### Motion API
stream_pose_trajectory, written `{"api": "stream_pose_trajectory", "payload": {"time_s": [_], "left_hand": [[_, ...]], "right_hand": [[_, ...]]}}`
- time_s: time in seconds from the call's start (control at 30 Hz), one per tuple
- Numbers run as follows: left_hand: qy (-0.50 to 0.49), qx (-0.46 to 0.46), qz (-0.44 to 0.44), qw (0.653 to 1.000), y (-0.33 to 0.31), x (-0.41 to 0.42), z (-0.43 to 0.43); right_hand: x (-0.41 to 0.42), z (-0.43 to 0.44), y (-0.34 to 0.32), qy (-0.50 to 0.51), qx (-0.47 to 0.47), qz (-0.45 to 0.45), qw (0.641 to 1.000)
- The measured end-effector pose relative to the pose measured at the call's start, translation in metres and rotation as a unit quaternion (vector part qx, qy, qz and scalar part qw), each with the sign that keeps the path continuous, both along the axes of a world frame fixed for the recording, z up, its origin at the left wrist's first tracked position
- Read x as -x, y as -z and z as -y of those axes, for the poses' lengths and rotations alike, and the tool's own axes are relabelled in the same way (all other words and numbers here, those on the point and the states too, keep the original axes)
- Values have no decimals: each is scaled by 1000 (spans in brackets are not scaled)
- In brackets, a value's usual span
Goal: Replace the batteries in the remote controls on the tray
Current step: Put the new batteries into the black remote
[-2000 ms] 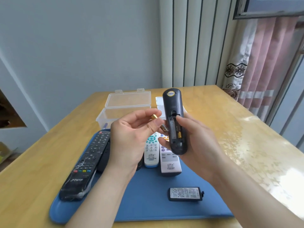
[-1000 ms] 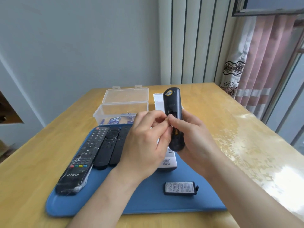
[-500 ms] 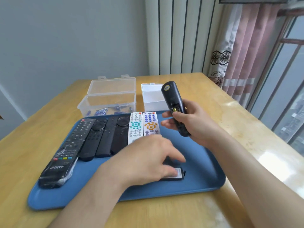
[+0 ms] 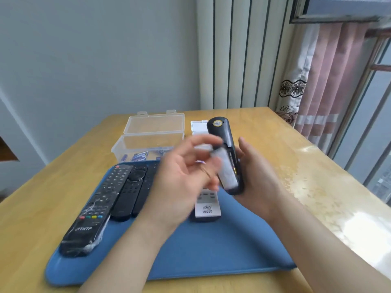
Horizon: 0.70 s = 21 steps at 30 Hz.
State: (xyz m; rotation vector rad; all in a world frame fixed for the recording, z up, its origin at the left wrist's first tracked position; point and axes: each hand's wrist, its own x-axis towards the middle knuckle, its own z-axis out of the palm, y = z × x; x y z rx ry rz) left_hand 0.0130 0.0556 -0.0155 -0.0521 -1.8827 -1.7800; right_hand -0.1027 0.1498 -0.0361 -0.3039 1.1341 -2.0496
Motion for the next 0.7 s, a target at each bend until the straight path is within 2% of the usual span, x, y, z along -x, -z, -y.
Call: {"api": "stream_pose_trajectory", "payload": {"time_s": [0.07, 0.17, 0.3, 0.53, 0.7], "left_hand": [[-59, -108, -32, 992, 0, 2, 10], [-92, -145, -21, 985, 4, 5, 15], [-93, -113, -23, 989, 6, 5, 13], [-79, -97, -29, 992, 5, 5, 9], [-104, -5, -22, 994, 10, 6, 12]], "right_hand": [[-3, 3, 0, -10, 18, 5, 1000], [-10, 4, -3, -37, 33, -7, 999], [-14, 4, -4, -55, 16, -36, 998], [-20, 6, -7, -40, 22, -30, 999], [-24, 4, -10, -41, 31, -16, 999]]}}
